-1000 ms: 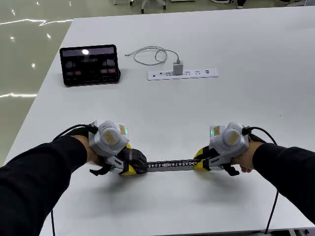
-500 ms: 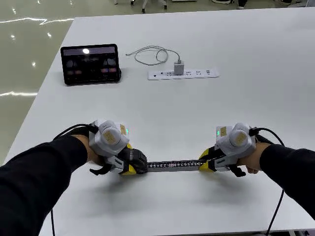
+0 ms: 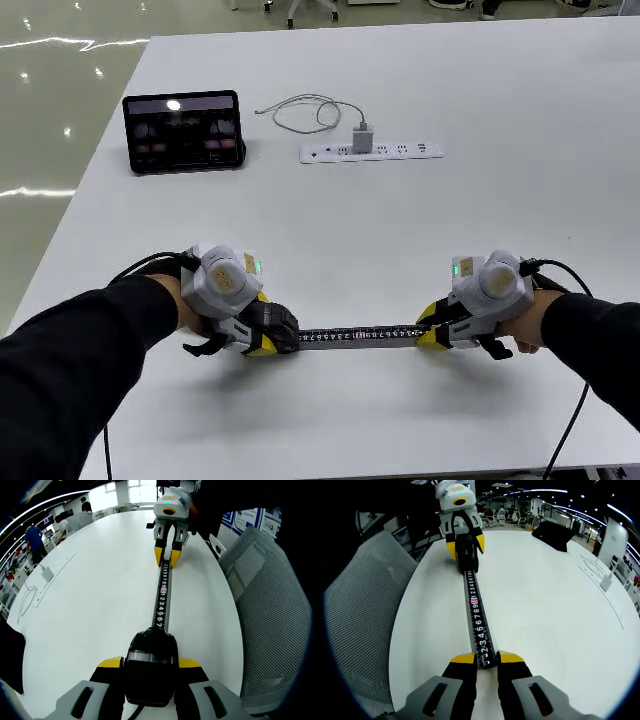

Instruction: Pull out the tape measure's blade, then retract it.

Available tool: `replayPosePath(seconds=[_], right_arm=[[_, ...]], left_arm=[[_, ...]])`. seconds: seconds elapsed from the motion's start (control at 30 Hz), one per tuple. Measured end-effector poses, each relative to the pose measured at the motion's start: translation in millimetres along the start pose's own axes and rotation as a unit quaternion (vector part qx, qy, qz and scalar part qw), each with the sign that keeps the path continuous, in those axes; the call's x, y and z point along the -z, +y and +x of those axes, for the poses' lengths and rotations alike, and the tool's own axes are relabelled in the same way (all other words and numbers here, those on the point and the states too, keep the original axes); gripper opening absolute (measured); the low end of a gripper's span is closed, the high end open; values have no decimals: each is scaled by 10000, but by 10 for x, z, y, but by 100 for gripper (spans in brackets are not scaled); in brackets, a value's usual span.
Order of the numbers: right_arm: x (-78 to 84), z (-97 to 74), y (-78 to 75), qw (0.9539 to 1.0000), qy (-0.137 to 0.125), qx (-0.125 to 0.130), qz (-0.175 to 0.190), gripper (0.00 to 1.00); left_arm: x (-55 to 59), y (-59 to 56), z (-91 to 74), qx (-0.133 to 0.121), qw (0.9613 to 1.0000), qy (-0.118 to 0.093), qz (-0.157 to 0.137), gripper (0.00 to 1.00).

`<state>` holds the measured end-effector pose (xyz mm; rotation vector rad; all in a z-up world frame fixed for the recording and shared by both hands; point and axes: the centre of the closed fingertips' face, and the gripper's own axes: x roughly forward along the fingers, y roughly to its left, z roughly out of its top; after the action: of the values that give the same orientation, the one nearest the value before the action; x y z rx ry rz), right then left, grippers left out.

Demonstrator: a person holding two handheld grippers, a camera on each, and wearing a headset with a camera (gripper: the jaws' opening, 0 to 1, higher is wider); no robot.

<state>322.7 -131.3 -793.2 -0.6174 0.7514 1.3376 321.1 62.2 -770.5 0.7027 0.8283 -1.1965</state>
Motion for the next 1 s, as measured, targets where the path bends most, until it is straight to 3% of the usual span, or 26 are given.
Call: replayPosePath(seconds=[0.4, 1.0], right_arm=[[88, -112, -40, 10000, 63, 30, 28, 10], [193, -150, -46, 9999, 94, 80, 75, 10]], left_arm=[[-5, -10, -7, 4, 10000, 2, 0, 34], [-7, -9, -5, -11, 10000, -12, -31, 34]])
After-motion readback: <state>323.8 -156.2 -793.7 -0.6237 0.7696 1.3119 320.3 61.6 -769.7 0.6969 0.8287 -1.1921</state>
